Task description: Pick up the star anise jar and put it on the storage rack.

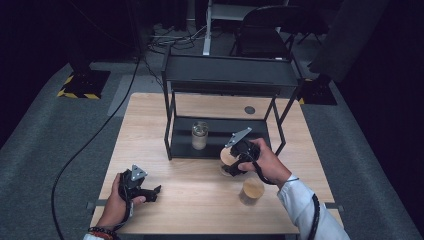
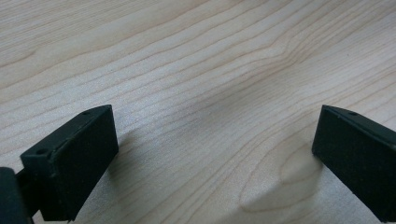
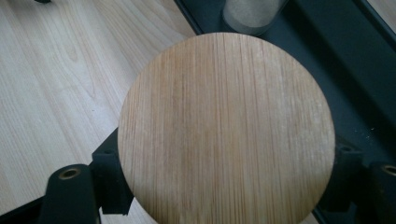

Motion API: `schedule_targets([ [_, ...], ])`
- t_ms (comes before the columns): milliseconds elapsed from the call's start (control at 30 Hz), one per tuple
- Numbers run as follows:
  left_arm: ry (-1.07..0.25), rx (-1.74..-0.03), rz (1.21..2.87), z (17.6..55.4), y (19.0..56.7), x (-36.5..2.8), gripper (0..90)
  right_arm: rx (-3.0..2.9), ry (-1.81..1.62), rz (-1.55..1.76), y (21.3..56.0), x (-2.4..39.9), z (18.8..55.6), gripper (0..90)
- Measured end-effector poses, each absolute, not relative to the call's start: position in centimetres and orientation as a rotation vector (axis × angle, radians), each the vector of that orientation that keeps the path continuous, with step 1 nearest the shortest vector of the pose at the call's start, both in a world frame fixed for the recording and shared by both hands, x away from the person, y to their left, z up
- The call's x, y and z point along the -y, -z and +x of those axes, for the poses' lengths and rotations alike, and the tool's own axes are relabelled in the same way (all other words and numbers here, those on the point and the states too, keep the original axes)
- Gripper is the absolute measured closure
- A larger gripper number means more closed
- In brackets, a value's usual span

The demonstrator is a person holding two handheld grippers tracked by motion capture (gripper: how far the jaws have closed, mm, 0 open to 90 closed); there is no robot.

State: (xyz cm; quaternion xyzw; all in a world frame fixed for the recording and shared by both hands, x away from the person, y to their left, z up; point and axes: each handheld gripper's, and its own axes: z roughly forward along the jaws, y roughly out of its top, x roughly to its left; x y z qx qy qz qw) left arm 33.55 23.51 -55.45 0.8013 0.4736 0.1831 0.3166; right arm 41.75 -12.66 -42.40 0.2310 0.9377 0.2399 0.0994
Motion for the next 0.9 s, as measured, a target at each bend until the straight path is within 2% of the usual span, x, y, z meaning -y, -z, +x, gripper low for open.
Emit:
schedule_targets([
  [900,-0.481,-1.247,2.109,33.5,55.5,-23.5,0.0,-2.729,-0.702,0.732,41.7,12.4,44.4,24.5],
])
